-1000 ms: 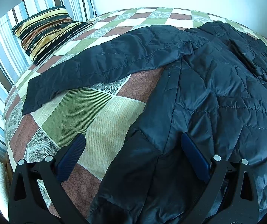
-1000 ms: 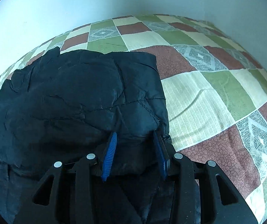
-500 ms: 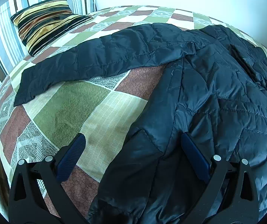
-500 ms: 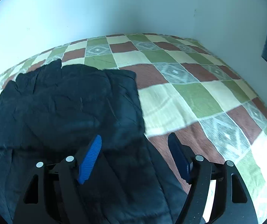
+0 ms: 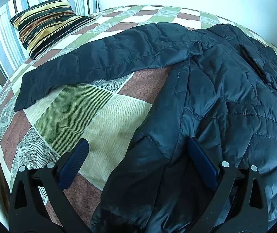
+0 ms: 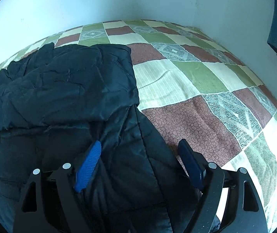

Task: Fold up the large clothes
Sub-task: 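Open the right gripper and release the folded sleeve, then grasp the other jacket sleeve with the left gripper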

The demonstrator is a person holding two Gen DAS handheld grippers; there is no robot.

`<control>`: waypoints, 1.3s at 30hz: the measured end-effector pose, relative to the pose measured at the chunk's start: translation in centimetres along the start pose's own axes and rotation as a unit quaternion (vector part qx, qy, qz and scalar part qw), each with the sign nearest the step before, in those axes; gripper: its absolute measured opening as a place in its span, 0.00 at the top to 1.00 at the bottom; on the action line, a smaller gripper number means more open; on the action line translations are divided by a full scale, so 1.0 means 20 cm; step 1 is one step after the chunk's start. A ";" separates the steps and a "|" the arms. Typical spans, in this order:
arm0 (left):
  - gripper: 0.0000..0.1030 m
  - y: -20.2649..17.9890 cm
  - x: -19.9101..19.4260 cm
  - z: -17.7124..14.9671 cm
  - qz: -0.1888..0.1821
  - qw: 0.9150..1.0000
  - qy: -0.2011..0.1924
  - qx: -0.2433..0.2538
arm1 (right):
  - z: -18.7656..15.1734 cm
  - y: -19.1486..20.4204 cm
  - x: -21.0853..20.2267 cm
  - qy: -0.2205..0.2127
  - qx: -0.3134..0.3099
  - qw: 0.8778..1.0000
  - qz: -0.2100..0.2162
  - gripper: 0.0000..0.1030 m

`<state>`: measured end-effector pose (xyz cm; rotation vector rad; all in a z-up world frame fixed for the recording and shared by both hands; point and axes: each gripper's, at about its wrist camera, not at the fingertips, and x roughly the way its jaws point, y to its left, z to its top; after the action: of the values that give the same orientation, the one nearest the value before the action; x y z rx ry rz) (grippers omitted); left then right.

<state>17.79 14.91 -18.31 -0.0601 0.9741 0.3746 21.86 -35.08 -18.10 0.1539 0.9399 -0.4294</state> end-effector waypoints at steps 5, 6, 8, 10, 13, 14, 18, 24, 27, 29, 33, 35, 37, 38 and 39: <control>0.02 0.00 0.00 0.00 -0.003 1.000 0.004 -0.001 | 0.00 0.00 0.00 0.002 0.003 1.000 0.000 0.20; 0.02 0.01 0.01 0.00 -0.004 1.000 0.005 -0.002 | 0.00 0.00 0.00 0.002 0.003 1.000 0.000 0.20; 0.02 0.01 0.01 0.00 -0.004 1.000 0.005 -0.002 | 0.02 -0.01 -0.02 0.002 0.003 1.000 0.000 0.20; 0.02 0.01 0.01 0.00 -0.004 1.000 0.004 -0.002 | 0.05 -0.02 -0.07 -0.004 0.009 1.000 0.003 0.20; 0.02 0.01 0.01 0.01 -0.003 1.000 0.004 -0.001 | 0.12 -0.03 -0.13 -0.014 0.025 0.999 0.017 0.20; 0.02 0.01 0.01 0.01 -0.003 1.000 0.004 -0.001 | 0.16 -0.03 -0.14 -0.021 0.025 0.999 0.019 0.20; 0.02 0.01 0.01 0.01 -0.003 1.000 0.000 -0.001 | 0.27 0.03 -0.10 -0.043 0.019 0.999 0.016 0.20; 0.02 0.07 -0.05 0.01 -0.018 1.000 -0.006 -0.011 | 0.26 0.12 0.11 -0.014 -0.013 1.000 -0.008 0.20; 0.02 0.18 -0.09 0.04 -0.035 0.999 -0.016 -0.037 | 0.24 0.13 0.15 -0.011 -0.012 1.000 -0.013 0.18; 0.02 0.32 -0.10 0.07 -0.046 0.996 -0.030 -0.070 | 0.24 0.14 0.13 -0.017 -0.018 0.999 -0.019 0.18; 0.02 0.60 -0.04 0.14 -0.067 0.988 -0.027 -0.137 | 0.22 0.15 0.14 -0.019 -0.024 0.999 -0.025 0.18; 0.02 0.77 0.02 0.16 -0.079 0.980 -0.021 -0.182 | 0.22 0.14 0.14 -0.020 -0.022 0.999 -0.024 0.18; 0.02 0.93 0.09 0.16 -0.085 0.973 -0.016 -0.215 | 0.22 0.14 0.14 -0.019 -0.020 0.999 -0.022 0.17; 0.02 0.99 0.12 0.16 -0.088 0.970 -0.014 -0.225 | 0.22 0.14 0.14 -0.018 -0.019 0.999 -0.021 0.17; 0.02 1.04 0.15 0.15 -0.086 0.969 -0.011 -0.233 | 0.22 0.14 0.14 -0.018 -0.018 0.999 -0.020 0.17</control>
<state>14.70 35.88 -16.50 -0.5633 0.8358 0.4366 27.83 -34.75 -17.93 0.0939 0.9159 -0.4511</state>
